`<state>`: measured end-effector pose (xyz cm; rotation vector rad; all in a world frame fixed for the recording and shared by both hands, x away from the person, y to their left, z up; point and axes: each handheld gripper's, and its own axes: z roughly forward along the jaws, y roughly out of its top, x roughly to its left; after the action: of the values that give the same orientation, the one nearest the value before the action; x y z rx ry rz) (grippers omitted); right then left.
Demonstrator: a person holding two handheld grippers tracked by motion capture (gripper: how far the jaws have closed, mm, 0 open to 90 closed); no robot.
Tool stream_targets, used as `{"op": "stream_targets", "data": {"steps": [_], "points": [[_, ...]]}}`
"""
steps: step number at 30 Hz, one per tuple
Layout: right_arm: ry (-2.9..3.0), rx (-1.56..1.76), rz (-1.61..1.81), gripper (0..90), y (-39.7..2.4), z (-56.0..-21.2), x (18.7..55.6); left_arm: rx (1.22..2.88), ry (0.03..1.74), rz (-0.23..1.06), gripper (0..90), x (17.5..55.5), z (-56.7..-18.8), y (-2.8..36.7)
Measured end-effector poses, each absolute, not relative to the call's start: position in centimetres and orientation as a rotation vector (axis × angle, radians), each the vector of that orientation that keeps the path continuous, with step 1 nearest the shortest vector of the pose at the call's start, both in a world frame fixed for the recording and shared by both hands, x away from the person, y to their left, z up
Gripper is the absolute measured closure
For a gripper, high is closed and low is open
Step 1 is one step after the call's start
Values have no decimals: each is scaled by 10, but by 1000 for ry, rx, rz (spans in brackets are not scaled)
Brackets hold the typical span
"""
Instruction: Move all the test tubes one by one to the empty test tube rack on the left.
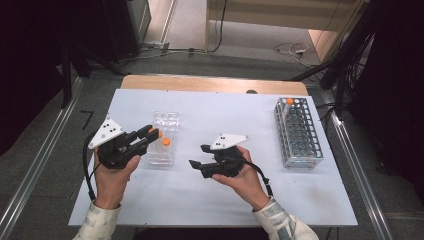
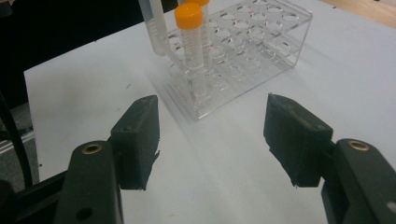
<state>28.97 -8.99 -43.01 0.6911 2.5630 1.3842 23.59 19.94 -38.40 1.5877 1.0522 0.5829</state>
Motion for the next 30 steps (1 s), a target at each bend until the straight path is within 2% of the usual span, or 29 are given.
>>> {"op": "stream_targets", "data": {"steps": [15, 30], "points": [[2546, 707, 1388, 351, -95, -428, 291, 1549, 1055, 649, 699, 245, -396, 201], [2552, 715, 1378, 310, -96, -431, 293, 1627, 1110, 644, 698, 254, -421, 194]]}}
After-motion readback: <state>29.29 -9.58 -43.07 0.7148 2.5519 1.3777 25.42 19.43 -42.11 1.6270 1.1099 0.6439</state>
